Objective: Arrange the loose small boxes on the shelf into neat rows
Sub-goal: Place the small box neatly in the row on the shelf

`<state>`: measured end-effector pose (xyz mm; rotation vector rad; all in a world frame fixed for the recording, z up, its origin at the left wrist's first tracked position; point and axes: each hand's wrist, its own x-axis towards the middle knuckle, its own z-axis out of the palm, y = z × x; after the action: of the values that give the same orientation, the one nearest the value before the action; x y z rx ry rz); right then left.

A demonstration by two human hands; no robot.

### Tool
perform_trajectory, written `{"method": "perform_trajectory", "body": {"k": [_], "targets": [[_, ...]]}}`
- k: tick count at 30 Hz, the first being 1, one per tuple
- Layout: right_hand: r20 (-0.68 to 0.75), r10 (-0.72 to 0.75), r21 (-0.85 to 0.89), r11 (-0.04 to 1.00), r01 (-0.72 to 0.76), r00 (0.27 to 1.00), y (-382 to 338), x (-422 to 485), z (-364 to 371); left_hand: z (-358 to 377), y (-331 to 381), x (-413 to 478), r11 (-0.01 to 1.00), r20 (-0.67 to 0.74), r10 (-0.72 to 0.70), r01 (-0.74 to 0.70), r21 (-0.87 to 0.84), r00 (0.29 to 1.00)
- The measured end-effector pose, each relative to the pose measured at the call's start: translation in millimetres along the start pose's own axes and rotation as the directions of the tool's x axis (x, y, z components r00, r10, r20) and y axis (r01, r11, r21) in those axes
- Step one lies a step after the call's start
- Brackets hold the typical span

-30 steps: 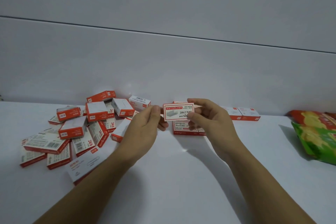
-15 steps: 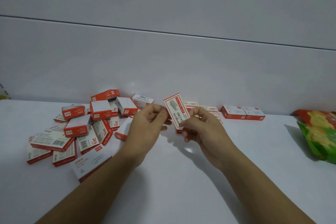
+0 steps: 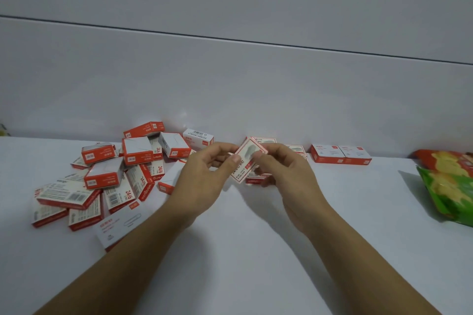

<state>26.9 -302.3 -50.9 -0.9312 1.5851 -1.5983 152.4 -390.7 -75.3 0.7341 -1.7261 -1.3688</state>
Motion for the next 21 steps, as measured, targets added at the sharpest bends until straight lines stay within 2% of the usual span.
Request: {"method": "perform_trajectory", "body": {"k": [3, 6, 8, 10, 11, 12, 13, 14, 15, 16, 18, 21], "targets": [[-0.057, 0.000, 0.007, 1.000, 0.000, 0.998, -2, 2, -4, 1, 1, -3, 0.989, 0.032, 0.065, -0.068, 0.129, 0.997], [-0.034, 0.087, 0.152, 0.985, -0.080, 0.996, -1, 3, -5, 1, 0, -6, 0.945, 0.072, 0.158, -0.172, 0.278, 0.985], [-0.011, 0.116, 0.185, 0.976, -0.112, 0.993, -3, 3, -6, 1, -1, -8, 0.903, 0.086, 0.210, -0.227, 0.365, 0.974], [-0.009, 0.080, 0.110, 0.991, -0.078, 0.997, -3, 4, -8, 0, -2, -7, 0.890, 0.068, 0.229, -0.237, 0.389, 0.971], [-0.030, -0.008, -0.056, 0.998, 0.006, 1.000, -3, 3, -11, 0, -3, -6, 0.886, 0.068, 0.224, -0.232, 0.401, 0.972], [-0.023, -0.156, -0.309, 0.940, 0.142, 0.987, -1, 4, -14, -1, -4, -5, 0.877, 0.079, 0.218, -0.230, 0.421, 0.973], [0.044, -0.295, -0.540, 0.797, 0.272, 0.954, 1, 4, -16, -1, -6, -4, 0.864, 0.098, 0.216, -0.237, 0.444, 0.971], [0.145, -0.401, -0.675, 0.628, 0.387, 0.904, 4, 6, -18, -2, -8, -2, 0.853, 0.119, 0.219, -0.249, 0.459, 0.969], [0.243, -0.456, -0.730, 0.495, 0.472, 0.856, 6, 8, -19, -2, -10, -1, 0.849, 0.137, 0.222, -0.260, 0.459, 0.965], [0.311, -0.470, -0.754, 0.408, 0.515, 0.826, 9, 10, -20, -3, -12, 0, 0.852, 0.150, 0.221, -0.265, 0.451, 0.964], [0.356, -0.462, -0.782, 0.329, 0.530, 0.812, 12, 13, -19, -4, -12, 1, 0.869, 0.157, 0.198, -0.248, 0.429, 0.967], [0.350, -0.473, -0.799, 0.300, 0.522, 0.808, 12, 15, -19, -2, -10, 3, 0.876, 0.145, 0.179, -0.225, 0.426, 0.973]]}}
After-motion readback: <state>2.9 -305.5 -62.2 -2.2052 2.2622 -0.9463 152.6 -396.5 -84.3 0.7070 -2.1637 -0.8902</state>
